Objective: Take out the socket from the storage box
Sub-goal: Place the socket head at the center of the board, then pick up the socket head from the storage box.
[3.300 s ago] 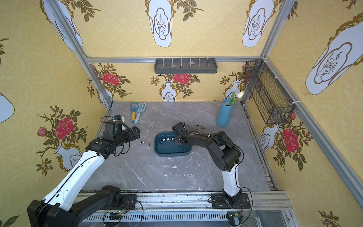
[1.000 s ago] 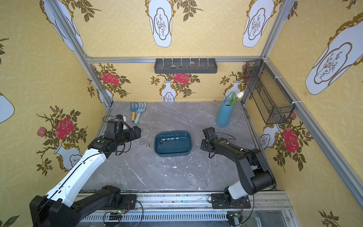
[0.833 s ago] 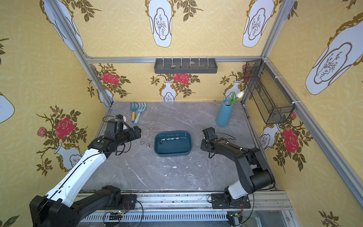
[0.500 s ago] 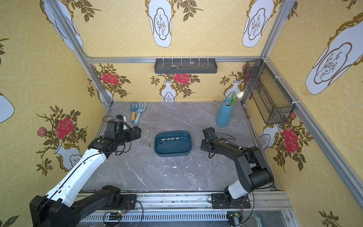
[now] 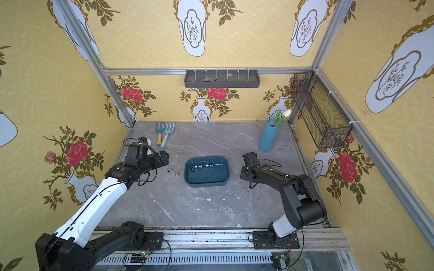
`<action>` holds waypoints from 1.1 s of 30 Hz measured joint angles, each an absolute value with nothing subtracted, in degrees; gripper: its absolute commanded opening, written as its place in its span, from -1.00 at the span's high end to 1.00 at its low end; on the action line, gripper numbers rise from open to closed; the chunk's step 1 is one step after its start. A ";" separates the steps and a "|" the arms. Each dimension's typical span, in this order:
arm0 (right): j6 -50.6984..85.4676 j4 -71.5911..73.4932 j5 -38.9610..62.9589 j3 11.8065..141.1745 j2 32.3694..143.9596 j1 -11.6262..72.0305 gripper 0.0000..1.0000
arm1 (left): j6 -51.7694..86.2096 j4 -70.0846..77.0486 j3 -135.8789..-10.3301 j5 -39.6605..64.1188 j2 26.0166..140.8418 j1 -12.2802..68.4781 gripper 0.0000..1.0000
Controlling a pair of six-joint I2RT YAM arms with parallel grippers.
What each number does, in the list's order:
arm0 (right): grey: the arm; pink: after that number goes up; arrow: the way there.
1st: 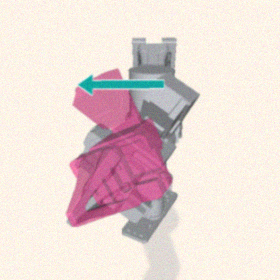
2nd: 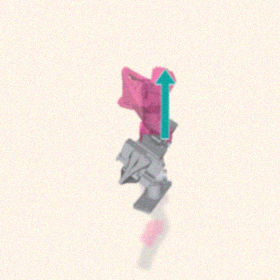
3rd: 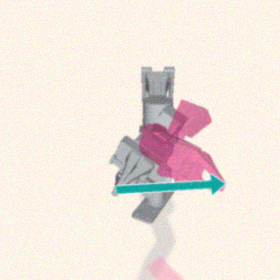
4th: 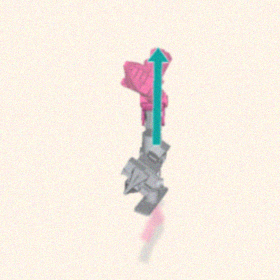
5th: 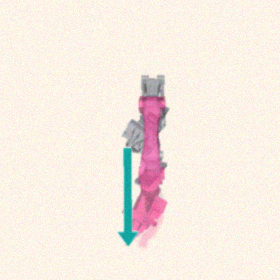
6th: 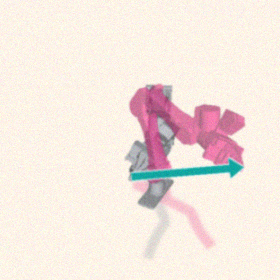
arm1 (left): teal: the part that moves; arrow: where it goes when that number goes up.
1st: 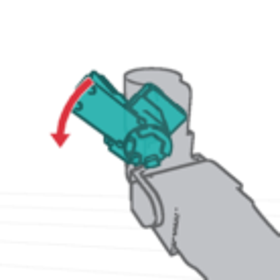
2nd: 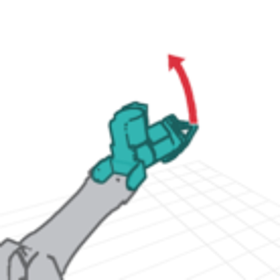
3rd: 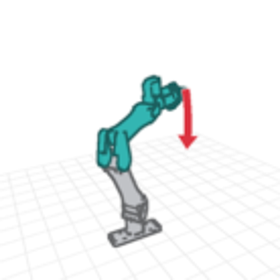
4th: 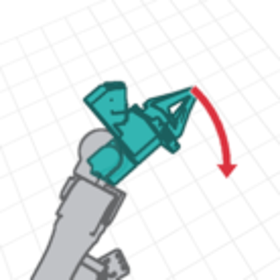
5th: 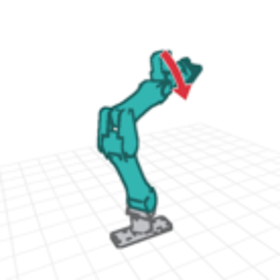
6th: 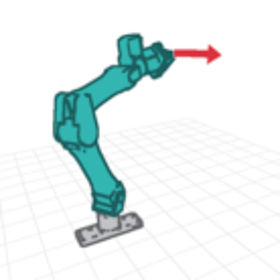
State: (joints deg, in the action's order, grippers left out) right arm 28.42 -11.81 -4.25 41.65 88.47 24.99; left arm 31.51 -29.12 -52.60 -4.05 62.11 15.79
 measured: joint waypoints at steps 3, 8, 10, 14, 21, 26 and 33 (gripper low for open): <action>28.45 -11.84 -4.38 41.65 88.01 24.88 0.32 | 31.48 -29.12 -52.60 -4.03 62.11 15.79 -0.93; 28.42 -11.94 -4.69 41.71 86.94 24.80 0.25 | 31.48 -29.15 -52.82 -3.86 62.13 15.79 -0.93; 28.42 -12.08 -4.86 41.93 86.30 24.73 0.21 | 31.48 -29.08 -53.10 -3.81 62.17 15.79 -0.93; 28.29 -13.17 -5.19 42.81 84.36 24.64 0.03 | 31.40 -28.82 -53.41 -2.87 62.54 15.79 -0.94; 27.99 -17.47 -5.30 45.23 78.35 24.60 -0.40 | 31.09 -28.69 -54.46 -0.05 63.44 15.99 -0.94; 27.33 -20.40 -5.26 46.81 73.80 24.60 -0.60 | 31.57 -28.60 -55.92 -0.01 64.93 18.87 -0.94; 27.38 -22.55 -4.03 47.05 69.28 24.60 -0.73 | 34.00 -27.20 -58.76 -1.98 69.78 27.83 -0.92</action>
State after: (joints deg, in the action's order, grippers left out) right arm 27.38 -22.55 -4.03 47.05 69.28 24.60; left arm 34.00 -27.20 -58.76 -1.98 69.78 27.83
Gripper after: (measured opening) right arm 0.861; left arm 0.962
